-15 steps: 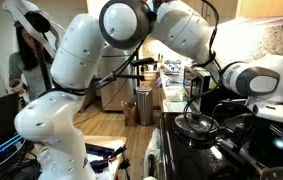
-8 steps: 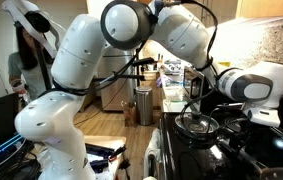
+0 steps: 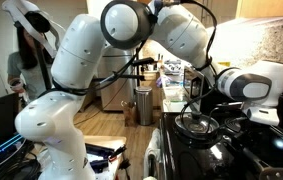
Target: Move the pan to the top right plate of the stove
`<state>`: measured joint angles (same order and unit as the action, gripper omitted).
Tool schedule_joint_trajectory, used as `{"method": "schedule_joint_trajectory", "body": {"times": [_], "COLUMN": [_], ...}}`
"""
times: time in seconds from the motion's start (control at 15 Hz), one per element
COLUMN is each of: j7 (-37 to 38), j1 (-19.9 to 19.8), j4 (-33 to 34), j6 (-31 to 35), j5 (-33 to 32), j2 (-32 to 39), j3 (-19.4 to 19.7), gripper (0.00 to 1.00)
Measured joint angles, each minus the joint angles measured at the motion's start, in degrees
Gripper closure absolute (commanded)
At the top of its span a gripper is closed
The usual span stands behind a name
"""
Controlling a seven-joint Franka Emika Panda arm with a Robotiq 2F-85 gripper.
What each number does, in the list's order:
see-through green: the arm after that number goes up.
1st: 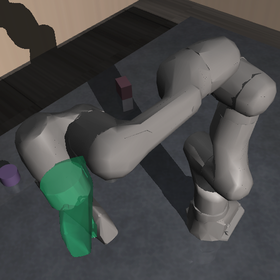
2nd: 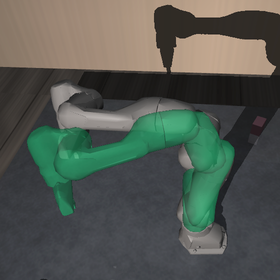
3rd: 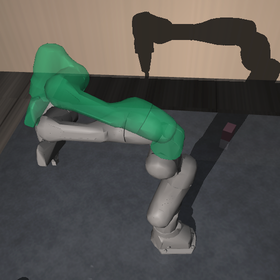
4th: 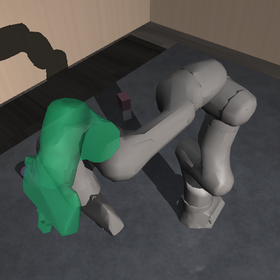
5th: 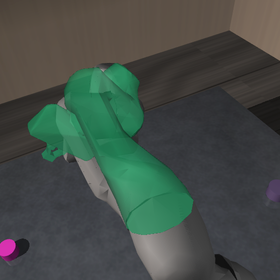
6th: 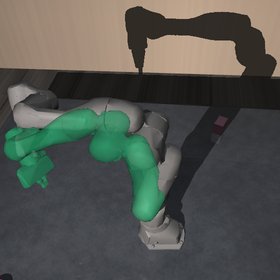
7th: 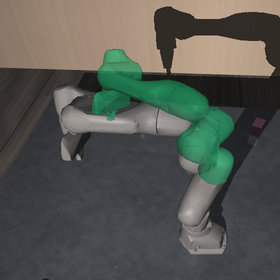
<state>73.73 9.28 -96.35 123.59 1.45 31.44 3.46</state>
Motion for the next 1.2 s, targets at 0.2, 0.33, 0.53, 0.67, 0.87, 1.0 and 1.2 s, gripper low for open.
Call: {"method": "schedule_joint_trajectory", "body": {"times": [0.2,0.33,0.53,0.67,0.87,1.0,1.2], "j7": [0.0,0.0,0.0,-0.04,-0.04,-0.04,-0.04], "j1": [0.0,0.0,-0.05,-0.12,-0.14,-0.26,-0.46], "j4": [-0.45,-0.49,-0.23,0.28,1.56,2.71,4.56], "j6": [0.0,0.0,-0.07,-0.36,-1.31,-1.88,-2.36], "j5": [-0.06,-0.32,-0.9,-1.24,-1.84,-1.86,-1.87], "j2": [0.08,0.08,0.06,0.06,0.08,0.18,0.73], "j3": [0.02,0.28,1.04,1.48,1.98,2.18,2.39], "gripper": [1.0,0.99,1.0,1.0,1.0,1.0,1.0]}}
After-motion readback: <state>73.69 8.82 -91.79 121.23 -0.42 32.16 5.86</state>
